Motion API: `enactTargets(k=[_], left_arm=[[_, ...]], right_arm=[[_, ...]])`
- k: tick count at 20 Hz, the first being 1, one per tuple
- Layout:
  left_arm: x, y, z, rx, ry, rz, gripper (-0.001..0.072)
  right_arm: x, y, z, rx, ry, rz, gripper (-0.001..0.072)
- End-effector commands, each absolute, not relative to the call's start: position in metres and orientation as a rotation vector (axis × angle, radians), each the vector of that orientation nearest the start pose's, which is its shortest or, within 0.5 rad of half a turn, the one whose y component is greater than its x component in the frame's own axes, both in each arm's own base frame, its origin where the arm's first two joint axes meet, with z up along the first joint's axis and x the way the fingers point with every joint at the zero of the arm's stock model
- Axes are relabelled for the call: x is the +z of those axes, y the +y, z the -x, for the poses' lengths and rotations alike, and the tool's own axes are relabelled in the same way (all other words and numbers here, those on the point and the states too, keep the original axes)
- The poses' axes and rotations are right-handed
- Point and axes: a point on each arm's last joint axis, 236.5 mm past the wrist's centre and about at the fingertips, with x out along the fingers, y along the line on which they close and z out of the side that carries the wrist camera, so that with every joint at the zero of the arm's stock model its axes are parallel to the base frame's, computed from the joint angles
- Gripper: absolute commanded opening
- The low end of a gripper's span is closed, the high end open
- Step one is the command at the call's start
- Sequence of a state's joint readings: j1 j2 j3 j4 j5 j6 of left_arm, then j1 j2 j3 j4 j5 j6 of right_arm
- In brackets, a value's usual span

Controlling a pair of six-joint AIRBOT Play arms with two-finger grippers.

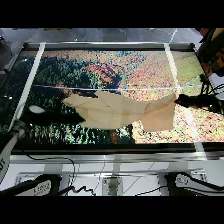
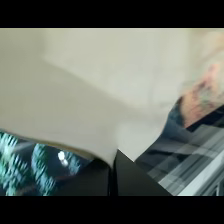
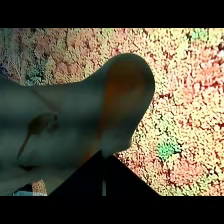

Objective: Fold the clothes and pants, and hang the long-sleeved shirts on hangers.

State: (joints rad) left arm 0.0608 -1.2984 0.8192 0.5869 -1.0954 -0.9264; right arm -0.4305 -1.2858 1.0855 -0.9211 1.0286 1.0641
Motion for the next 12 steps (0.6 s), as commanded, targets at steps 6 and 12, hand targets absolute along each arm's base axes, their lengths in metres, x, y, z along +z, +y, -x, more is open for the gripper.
enactTargets(k=[6, 12], left_arm=[[0.307, -0.075, -0.391, -0.606, 0.404, 0.205, 0.0015], [0.479, -0.022, -0.309, -0.261, -0.167, 0.069, 0.0016]], right_arm=[[0.28, -0.045, -0.392, 0.139, 0.436, -0.107, 0.0016], [0.456, -0.012, -0.299, 0.072, -0.027, 0.075, 0.0016]])
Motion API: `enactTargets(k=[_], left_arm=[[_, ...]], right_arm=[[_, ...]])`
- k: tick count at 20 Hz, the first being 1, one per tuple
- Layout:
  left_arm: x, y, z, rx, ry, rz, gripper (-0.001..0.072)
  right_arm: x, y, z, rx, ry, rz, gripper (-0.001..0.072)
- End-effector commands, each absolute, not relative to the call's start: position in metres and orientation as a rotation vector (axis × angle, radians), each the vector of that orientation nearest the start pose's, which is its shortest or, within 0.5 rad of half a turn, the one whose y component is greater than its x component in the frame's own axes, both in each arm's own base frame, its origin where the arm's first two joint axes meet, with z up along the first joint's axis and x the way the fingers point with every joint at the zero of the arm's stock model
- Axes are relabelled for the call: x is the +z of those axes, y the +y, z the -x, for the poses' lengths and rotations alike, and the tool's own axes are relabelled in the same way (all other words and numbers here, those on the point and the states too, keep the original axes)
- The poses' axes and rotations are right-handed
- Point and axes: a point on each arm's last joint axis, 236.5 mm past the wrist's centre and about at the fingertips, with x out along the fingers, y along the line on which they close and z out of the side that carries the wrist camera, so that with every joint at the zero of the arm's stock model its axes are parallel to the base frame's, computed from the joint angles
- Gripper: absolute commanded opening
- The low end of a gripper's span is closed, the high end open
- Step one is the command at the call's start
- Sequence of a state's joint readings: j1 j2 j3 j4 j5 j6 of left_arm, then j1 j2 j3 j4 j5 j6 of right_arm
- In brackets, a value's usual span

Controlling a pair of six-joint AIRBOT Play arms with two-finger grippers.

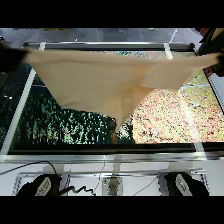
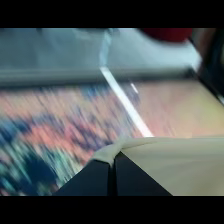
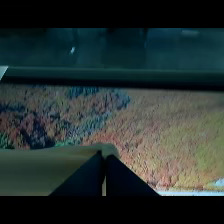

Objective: Fold the clothes and pants, and hang the long-sleeved shirts on hangers.

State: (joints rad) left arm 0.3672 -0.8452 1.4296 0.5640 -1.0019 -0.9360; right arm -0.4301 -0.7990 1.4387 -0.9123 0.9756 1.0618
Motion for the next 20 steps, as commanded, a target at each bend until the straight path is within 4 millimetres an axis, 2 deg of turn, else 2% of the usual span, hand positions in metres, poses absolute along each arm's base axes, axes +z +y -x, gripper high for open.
enactTargets(k=[1, 5, 7, 9, 10, 12, 14, 15, 17, 19, 20], left_arm=[[0.496, -0.02, -0.294, -0.229, -0.232, 0.057, 0.0016], [0.548, -0.014, -0.243, -0.131, -0.446, 0.033, 0.0016], [0.561, -0.012, -0.228, -0.103, -0.503, 0.028, 0.0016], [0.559, -0.007, -0.228, -0.069, -0.495, -0.009, 0.0015], [0.555, -0.003, -0.234, -0.058, -0.474, 0.0, 0.0015], [0.535, 0.006, -0.258, -0.068, -0.386, 0.079, 0.0014], [0.486, 0.006, -0.304, -0.132, -0.186, 0.142, 0.0014], [0.449, 0.002, -0.33, -0.183, -0.048, 0.175, 0.0015], [0.369, -0.012, -0.374, -0.298, 0.234, 0.218, 0.0014], [0.289, -0.034, -0.415, -0.412, 0.479, 0.279, 0.0015], [0.25, -0.045, -0.437, -0.456, 0.573, 0.302, 0.0015]], right_arm=[[0.474, -0.006, -0.283, 0.063, -0.082, 0.096, 0.0017], [0.522, 0.019, -0.222, 0.045, -0.247, 0.164, 0.0016], [0.536, 0.026, -0.201, 0.036, -0.304, 0.184, 0.0016], [0.549, 0.025, -0.195, 0.021, -0.351, 0.185, 0.0015], [0.554, 0.02, -0.199, 0.009, -0.369, 0.177, 0.0014], [0.551, 0.006, -0.221, -0.004, -0.355, 0.151, 0.0014], [0.524, -0.01, -0.266, 0.018, -0.243, 0.082, 0.0014], [0.5, -0.018, -0.295, 0.039, -0.151, 0.031, 0.0014], [0.433, -0.027, -0.357, 0.12, 0.074, -0.093, 0.0014], [0.356, -0.02, -0.415, 0.228, 0.3, -0.196, 0.0015], [0.312, -0.01, -0.442, 0.282, 0.415, -0.232, 0.0015]])
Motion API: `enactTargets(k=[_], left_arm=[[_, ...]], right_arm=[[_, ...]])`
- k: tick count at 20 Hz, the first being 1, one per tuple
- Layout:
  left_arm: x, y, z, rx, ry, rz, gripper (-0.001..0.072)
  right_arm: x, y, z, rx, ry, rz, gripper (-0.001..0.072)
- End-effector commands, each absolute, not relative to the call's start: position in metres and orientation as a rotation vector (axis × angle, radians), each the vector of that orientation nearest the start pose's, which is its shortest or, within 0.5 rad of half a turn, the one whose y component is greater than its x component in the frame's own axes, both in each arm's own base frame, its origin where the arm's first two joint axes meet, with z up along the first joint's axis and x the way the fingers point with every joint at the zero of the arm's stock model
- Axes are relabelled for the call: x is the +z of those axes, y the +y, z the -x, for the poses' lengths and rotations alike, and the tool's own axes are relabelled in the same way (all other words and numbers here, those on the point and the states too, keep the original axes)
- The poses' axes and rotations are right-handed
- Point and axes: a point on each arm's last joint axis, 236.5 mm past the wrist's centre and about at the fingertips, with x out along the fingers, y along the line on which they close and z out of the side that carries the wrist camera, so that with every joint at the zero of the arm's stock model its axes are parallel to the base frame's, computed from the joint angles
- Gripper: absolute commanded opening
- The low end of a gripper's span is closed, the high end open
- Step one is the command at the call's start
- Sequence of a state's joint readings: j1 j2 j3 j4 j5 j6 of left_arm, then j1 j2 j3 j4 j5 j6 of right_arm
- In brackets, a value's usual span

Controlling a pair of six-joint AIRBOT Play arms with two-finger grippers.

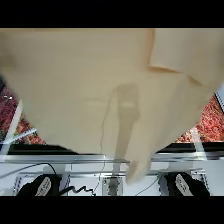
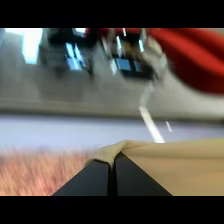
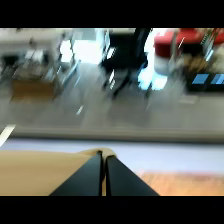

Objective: Fold the clothes and pants, and hang the long-sleeved shirts on hangers.

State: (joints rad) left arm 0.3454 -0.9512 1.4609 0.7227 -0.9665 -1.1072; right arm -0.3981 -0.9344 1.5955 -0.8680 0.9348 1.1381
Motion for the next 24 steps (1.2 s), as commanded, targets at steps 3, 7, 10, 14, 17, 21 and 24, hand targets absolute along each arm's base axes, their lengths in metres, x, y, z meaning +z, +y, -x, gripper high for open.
enactTargets(k=[3, 7, 10, 14, 17, 21, 24], left_arm=[[0.146, -0.063, -0.499, -0.499, 0.719, 0.302, 0.0015], [0.042, -0.057, -0.546, -0.429, 0.813, 0.373, 0.0015], [0.012, -0.056, -0.55, -0.417, 0.859, 0.399, 0.0015], [0.001, -0.049, -0.542, -0.411, 0.907, 0.392, 0.0015], [-0.006, -0.041, -0.524, -0.406, 0.999, 0.47, 0.0014], [-0.011, -0.049, -0.49, -0.48, 1.135, 0.516, 0.0014], [-0.035, -0.054, -0.462, -0.483, 1.286, 0.438, 0.0014]], right_arm=[[0.194, 0.023, -0.508, 0.356, 0.653, -0.275, 0.0016], [0.085, 0.031, -0.564, 0.304, 0.763, -0.274, 0.0016], [0.046, 0.022, -0.567, 0.263, 0.838, -0.305, 0.0016], [0.014, -0.01, -0.538, 0.209, 1.004, -0.161, 0.0015], [-0.007, -0.025, -0.497, 0.213, 1.193, -0.14, 0.0015], [-0.015, -0.032, -0.453, 0.249, 1.364, -0.19, 0.0015], [-0.018, -0.025, -0.43, 0.287, 1.456, -0.209, 0.0015]])
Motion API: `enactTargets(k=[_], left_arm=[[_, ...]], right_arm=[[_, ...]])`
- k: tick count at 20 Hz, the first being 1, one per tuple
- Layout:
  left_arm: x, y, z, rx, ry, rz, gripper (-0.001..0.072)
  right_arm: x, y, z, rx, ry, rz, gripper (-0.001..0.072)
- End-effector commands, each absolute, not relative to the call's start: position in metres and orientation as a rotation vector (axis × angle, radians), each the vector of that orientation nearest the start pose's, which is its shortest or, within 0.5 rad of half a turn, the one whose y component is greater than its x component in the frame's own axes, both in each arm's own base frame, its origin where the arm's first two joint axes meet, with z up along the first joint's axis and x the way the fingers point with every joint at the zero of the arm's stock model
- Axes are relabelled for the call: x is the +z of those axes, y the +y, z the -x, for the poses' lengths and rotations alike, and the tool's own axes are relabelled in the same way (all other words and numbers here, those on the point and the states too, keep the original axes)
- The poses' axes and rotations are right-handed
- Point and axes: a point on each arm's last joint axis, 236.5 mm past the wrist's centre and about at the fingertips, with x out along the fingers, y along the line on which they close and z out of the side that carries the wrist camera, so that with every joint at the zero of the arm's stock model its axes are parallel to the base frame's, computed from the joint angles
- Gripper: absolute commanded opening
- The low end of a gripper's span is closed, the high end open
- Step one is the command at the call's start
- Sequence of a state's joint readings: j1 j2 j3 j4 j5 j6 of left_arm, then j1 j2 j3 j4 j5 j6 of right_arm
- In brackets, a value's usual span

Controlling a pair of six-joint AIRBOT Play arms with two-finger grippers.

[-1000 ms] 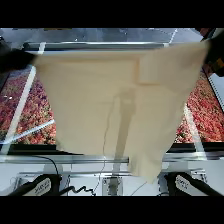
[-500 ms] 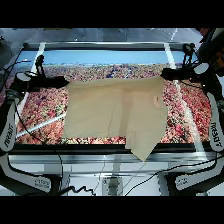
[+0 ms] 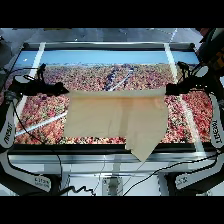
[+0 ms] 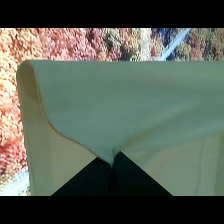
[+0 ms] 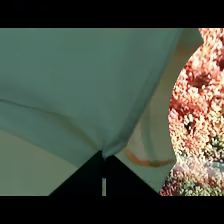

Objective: Fold the clothes and pants, and hang the long-sleeved shirts on hangers.

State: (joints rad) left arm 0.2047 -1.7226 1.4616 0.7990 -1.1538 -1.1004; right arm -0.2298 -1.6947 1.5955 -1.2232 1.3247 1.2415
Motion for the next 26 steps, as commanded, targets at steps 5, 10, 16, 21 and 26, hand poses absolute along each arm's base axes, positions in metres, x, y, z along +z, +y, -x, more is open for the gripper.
enactTargets(k=[5, 10, 16, 21, 26], left_arm=[[-0.056, -0.05, -0.448, -0.432, 1.388, 0.399, 0.0015], [-0.054, -0.052, -0.442, -0.447, 1.41, 0.401, 0.0699], [-0.024, -0.047, -0.424, -0.455, 1.434, 0.423, 0.0502], [0.047, 0.001, -0.421, -0.375, 1.255, 0.394, 0.0501], [0.085, 0.012, -0.403, -0.382, 1.179, 0.329, 0.046]], right_arm=[[-0.029, -0.02, -0.41, 0.298, 1.539, -0.241, 0.0016], [-0.04, -0.018, -0.397, 0.273, 1.59, -0.282, 0.0655], [-0.026, -0.013, -0.37, 0.288, 1.685, -0.308, 0.0552], [-0.02, -0.001, -0.317, 0.32, 1.797, -0.333, 0.0553], [-0.047, 0.026, -0.218, 0.362, 1.921, -0.383, 0.0551]])
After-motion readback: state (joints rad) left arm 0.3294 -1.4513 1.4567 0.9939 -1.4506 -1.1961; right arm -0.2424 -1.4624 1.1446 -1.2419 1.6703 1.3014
